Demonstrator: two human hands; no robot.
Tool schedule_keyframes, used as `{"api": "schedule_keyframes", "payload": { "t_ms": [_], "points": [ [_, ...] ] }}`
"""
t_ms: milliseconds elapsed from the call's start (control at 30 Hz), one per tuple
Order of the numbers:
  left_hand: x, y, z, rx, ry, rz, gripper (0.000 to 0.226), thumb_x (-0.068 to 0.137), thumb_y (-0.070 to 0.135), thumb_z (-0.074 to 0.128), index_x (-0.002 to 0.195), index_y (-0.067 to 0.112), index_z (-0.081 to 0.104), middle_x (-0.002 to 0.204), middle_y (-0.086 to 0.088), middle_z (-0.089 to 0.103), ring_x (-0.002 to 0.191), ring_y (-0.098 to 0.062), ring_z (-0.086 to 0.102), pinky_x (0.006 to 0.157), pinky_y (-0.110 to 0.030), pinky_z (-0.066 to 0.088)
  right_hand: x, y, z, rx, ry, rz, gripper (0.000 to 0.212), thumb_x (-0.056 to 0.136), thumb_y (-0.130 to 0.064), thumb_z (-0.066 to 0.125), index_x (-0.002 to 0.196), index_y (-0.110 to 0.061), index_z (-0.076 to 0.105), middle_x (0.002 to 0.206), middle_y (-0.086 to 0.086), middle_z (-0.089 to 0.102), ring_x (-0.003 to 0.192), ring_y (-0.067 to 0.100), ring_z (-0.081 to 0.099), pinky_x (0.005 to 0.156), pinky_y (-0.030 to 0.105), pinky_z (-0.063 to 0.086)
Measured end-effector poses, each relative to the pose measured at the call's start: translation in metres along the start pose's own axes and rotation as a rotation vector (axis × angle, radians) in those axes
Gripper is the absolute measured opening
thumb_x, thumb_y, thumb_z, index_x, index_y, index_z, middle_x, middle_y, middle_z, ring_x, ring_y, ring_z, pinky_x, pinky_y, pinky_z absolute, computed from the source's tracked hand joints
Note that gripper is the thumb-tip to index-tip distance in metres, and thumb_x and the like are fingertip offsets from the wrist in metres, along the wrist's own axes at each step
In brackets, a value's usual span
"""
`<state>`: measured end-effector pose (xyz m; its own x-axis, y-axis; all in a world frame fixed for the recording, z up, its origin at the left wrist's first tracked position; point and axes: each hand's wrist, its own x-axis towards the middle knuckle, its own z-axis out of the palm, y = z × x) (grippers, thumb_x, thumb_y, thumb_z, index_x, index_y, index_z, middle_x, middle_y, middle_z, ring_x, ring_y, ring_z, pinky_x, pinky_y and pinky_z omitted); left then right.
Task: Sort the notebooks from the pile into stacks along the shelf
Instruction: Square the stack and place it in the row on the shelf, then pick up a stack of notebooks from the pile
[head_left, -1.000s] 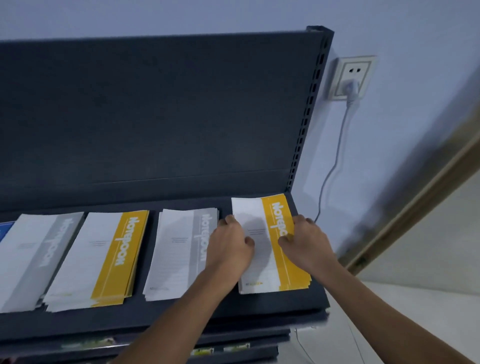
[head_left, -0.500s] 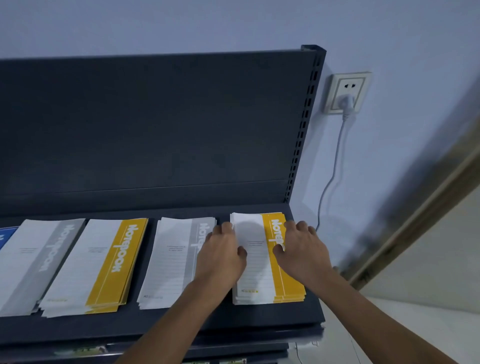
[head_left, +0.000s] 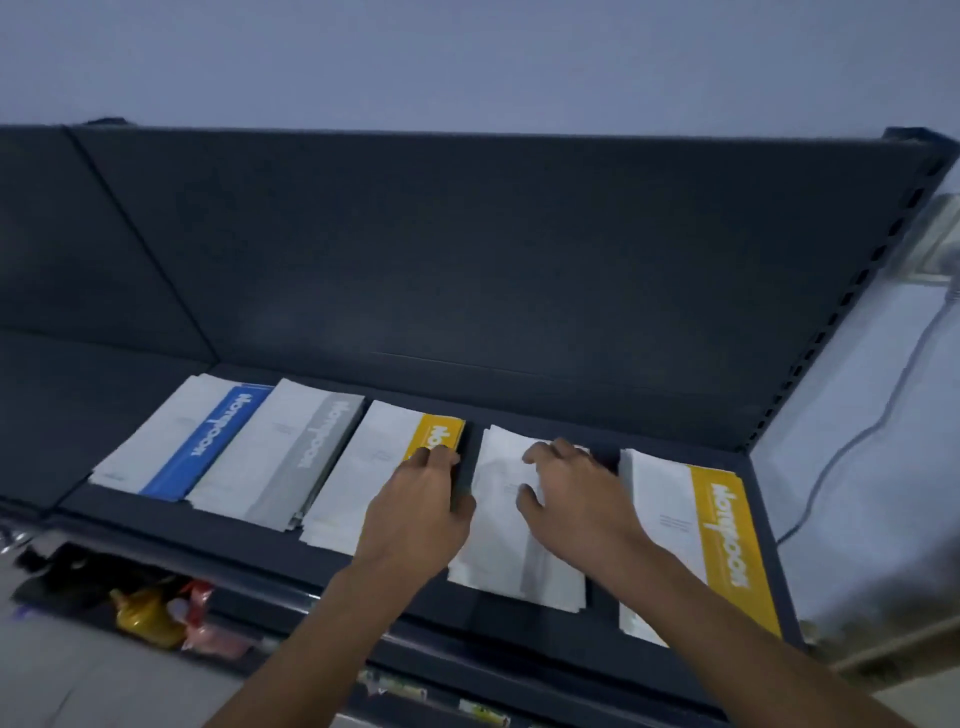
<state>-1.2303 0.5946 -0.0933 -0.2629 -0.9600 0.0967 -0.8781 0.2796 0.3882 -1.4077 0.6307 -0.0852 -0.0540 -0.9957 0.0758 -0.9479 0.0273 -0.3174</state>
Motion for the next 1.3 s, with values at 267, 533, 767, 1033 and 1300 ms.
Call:
{"api": "schedule_keyframes", "payload": {
  "t_ms": [267,533,767,1033,1300],
  "points": [
    [-0.016,-0.141,-0.073,0.034,0.088,-0.17,0.039,0.097,0.04,0.053,0.132,0.023,0.052,0.124,0.004,0.061,0.105,-0.018,0.062,0.081,-0.038,0.056,0.046,-0.143,0.036,-0.048,-0.05,-0.212,0.034,0.101,-0.033,0.043,0.131,-0.021,0.052,0.128,-0.002,0.055,0.115,0.023,0.058,0.082,0.038,0.051],
    [-0.03,-0.299,-0.146,0.021,0.147,-0.271,0.038,0.096,0.043,0.051,0.13,0.025,0.053,0.124,0.009,0.06,0.1,-0.015,0.062,0.079,-0.035,0.054,0.089,-0.308,0.088,0.002,-0.077,-0.284,0.036,0.1,-0.035,0.046,0.133,-0.023,0.052,0.126,-0.004,0.059,0.11,0.019,0.062,0.083,0.035,0.051],
    [-0.048,-0.408,-0.191,0.067,0.166,-0.317,0.033,0.094,0.043,0.053,0.121,0.025,0.056,0.112,0.008,0.062,0.093,-0.015,0.064,0.075,-0.037,0.058,0.121,-0.42,0.118,0.008,-0.095,-0.369,0.034,0.101,-0.034,0.046,0.132,-0.021,0.052,0.124,-0.003,0.06,0.106,0.021,0.062,0.082,0.037,0.052],
    [-0.045,-0.505,-0.243,0.07,0.246,-0.437,0.032,0.093,0.042,0.051,0.118,0.025,0.059,0.108,0.008,0.065,0.092,-0.017,0.065,0.072,-0.036,0.056,0.171,-0.539,0.146,0.007,-0.115,-0.55,0.032,0.101,-0.035,0.047,0.128,-0.02,0.053,0.119,-0.002,0.06,0.101,0.023,0.063,0.08,0.039,0.052],
    [-0.013,-0.61,-0.298,0.119,0.29,-0.533,0.029,0.094,0.041,0.051,0.118,0.029,0.06,0.103,0.012,0.066,0.092,-0.013,0.064,0.071,-0.032,0.054,0.242,-0.647,0.189,0.027,-0.151,-0.654,0.028,0.102,-0.035,0.046,0.124,-0.019,0.054,0.12,-0.001,0.059,0.098,0.022,0.063,0.077,0.037,0.05]
  ]
}}
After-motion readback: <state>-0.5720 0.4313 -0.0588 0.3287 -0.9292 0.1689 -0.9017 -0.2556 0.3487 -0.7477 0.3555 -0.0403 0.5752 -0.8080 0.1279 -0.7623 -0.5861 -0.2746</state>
